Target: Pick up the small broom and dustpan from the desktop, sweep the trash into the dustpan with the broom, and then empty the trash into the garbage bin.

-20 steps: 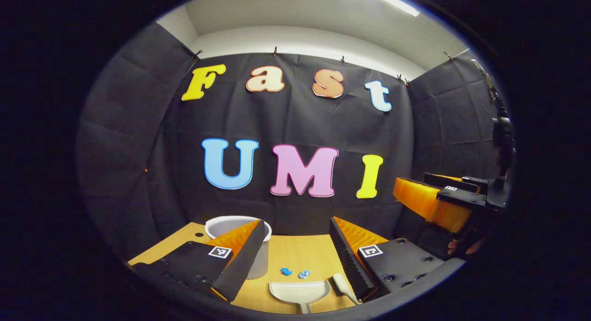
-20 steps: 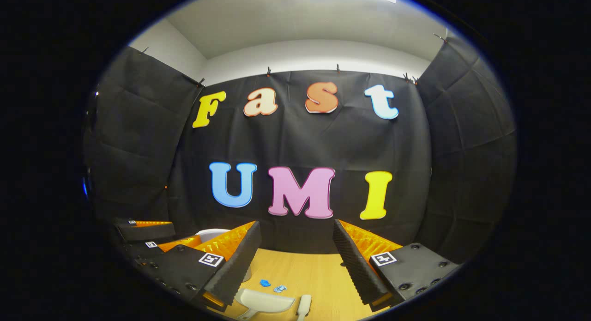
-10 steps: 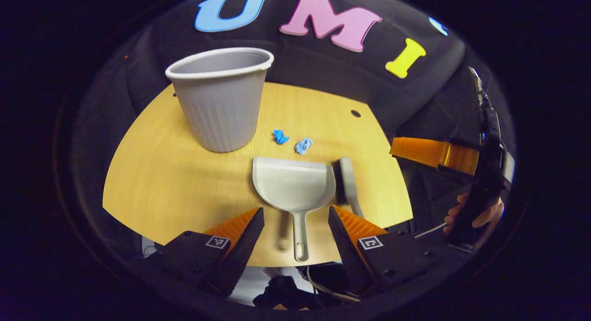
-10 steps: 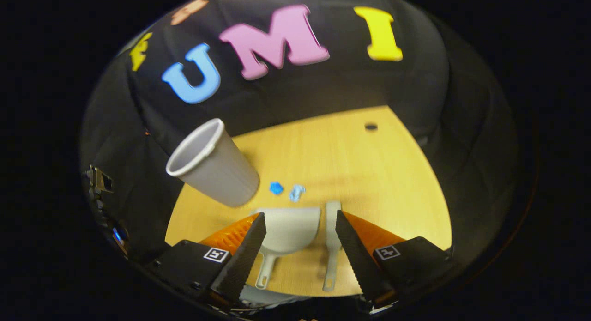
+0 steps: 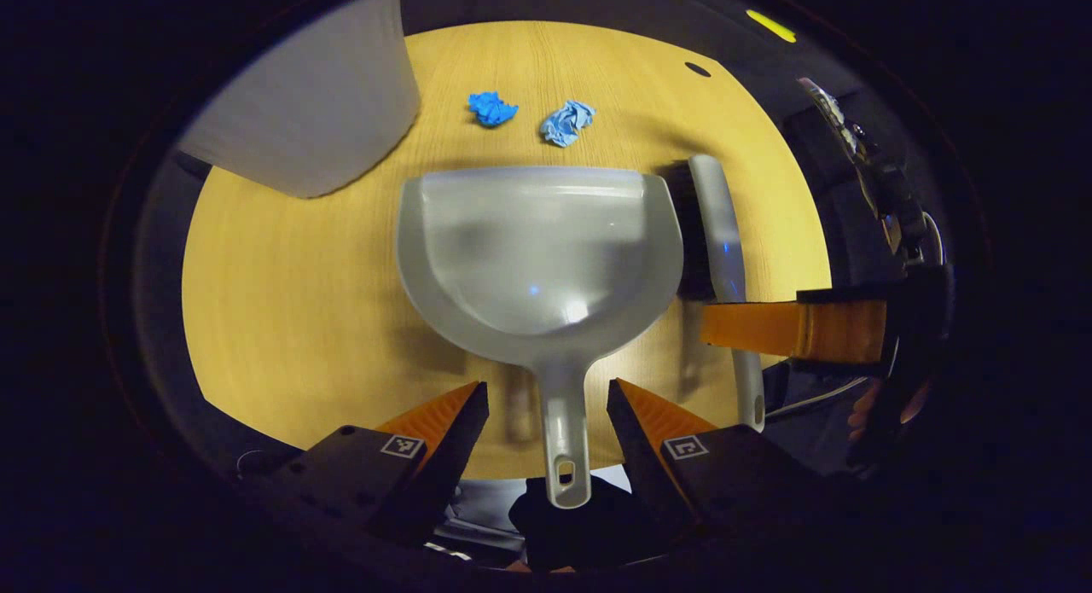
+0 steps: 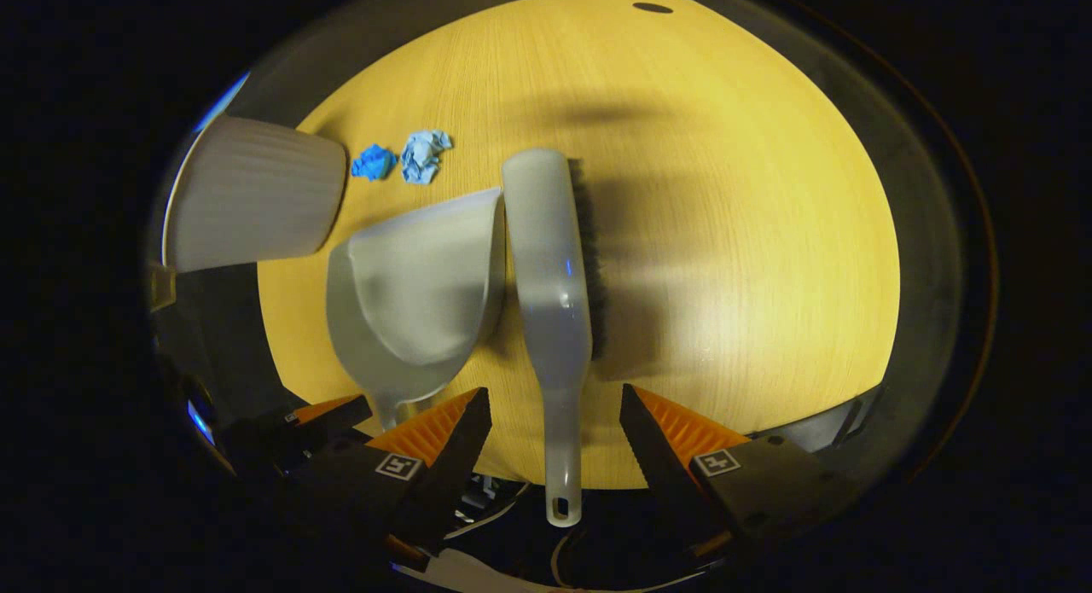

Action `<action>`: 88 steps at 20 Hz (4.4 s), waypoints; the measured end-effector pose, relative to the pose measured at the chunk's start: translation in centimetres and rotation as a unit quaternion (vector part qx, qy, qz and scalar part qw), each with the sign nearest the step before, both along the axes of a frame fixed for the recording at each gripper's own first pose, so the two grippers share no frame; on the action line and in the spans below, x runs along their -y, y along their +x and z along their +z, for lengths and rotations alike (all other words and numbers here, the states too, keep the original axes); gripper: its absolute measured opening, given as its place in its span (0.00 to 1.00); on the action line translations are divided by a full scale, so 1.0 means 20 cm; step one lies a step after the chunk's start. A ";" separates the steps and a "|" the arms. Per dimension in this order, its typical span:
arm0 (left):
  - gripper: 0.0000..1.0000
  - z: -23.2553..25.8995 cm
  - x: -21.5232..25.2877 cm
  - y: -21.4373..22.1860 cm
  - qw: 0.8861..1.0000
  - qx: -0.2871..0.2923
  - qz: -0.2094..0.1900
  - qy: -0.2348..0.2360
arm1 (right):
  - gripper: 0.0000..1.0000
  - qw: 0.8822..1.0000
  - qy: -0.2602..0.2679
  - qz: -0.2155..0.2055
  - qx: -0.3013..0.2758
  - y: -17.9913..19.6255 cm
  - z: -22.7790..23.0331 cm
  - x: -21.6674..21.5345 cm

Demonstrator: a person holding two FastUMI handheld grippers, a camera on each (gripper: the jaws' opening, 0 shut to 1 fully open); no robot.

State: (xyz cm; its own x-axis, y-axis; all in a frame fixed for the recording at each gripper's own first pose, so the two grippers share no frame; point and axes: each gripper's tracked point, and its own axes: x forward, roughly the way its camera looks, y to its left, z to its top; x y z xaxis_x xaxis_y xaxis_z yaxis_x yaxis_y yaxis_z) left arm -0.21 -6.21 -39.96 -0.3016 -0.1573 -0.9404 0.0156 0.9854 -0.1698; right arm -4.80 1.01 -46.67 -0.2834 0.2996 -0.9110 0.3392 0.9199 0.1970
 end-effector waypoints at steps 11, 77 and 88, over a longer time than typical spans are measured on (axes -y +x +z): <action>0.57 -0.22 0.09 0.13 0.999 -0.031 0.030 0.006 | 0.60 0.999 -0.037 0.037 -0.013 0.01 -0.15 0.04; 0.28 0.89 -0.86 0.68 0.901 0.412 -0.129 0.029 | 0.19 0.822 0.297 -0.057 0.482 0.34 -0.24 -0.24; 0.28 1.12 -1.81 1.04 0.831 0.325 -0.319 0.321 | 0.19 0.830 0.290 -0.075 0.471 0.15 -0.39 -0.10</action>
